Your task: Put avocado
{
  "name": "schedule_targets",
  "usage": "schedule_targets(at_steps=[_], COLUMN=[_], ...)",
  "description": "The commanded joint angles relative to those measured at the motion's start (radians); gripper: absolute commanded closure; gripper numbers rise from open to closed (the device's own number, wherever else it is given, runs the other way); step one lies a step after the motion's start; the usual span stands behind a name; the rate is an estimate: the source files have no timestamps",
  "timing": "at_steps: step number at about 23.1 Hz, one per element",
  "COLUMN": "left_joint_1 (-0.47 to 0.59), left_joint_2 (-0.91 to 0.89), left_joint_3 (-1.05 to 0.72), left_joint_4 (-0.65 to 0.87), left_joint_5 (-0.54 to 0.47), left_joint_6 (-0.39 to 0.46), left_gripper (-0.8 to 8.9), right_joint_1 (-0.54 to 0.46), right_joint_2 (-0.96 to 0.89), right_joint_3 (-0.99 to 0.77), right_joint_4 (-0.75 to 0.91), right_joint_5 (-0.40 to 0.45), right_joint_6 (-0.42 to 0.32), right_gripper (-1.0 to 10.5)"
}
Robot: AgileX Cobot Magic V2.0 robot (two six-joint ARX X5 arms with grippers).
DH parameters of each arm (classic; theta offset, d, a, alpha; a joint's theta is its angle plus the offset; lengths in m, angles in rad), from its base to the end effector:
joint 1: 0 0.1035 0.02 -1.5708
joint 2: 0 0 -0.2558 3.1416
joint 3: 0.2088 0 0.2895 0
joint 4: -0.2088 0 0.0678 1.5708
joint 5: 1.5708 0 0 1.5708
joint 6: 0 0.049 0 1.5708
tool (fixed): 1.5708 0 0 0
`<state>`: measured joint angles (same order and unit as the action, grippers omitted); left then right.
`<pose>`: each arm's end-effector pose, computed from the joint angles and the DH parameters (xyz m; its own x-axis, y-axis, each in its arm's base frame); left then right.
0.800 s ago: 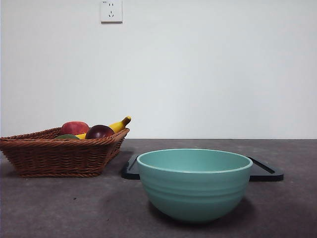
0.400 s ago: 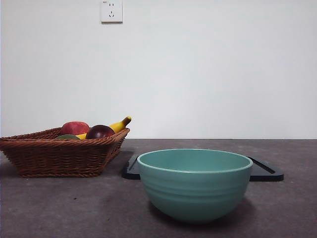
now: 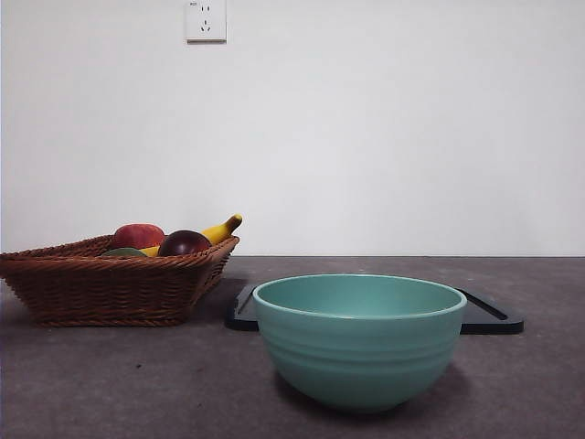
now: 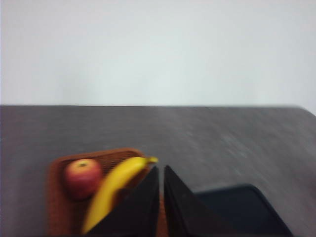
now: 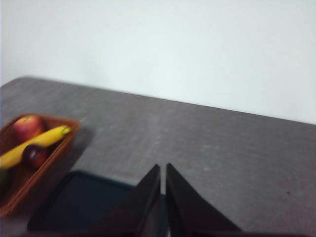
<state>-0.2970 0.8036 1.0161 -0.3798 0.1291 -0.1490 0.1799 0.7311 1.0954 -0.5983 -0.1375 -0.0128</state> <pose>0.2099 -0.0708 0.3866 0.8973 -0.4093 -0.1651 0.3834 0.9082 -0.1676 0.1818 0.0399 0.4043 0.9235 0.3073 -0.2297 -0.3113 0.9501 0.0193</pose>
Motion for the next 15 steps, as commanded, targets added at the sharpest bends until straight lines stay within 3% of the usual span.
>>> schedule_targets(at_steps=[1, 6, 9, 15], left_joint_1=[-0.072, -0.126, -0.125, -0.092], left_joint_2=[0.015, 0.023, 0.023, 0.030], left_joint_3=[0.026, 0.026, 0.026, 0.026], left_joint_4=[0.003, -0.039, -0.135, -0.328], left_joint_5=[-0.003, -0.003, -0.003, -0.017], left_joint_6=[0.080, 0.142, 0.140, 0.172], left_gripper=[7.98, 7.98, 7.98, 7.98], right_joint_1=[0.064, 0.098, 0.075, -0.018], right_joint_2=[0.031, 0.067, 0.085, 0.090], right_joint_3=[0.033, 0.040, 0.040, 0.035], right_joint_4=[-0.025, -0.129, -0.245, -0.336], right_joint_5=[0.014, 0.013, 0.002, -0.027], right_joint_6=[-0.093, -0.127, -0.108, -0.163], right_gripper=[9.4, 9.4, 9.4, 9.3])
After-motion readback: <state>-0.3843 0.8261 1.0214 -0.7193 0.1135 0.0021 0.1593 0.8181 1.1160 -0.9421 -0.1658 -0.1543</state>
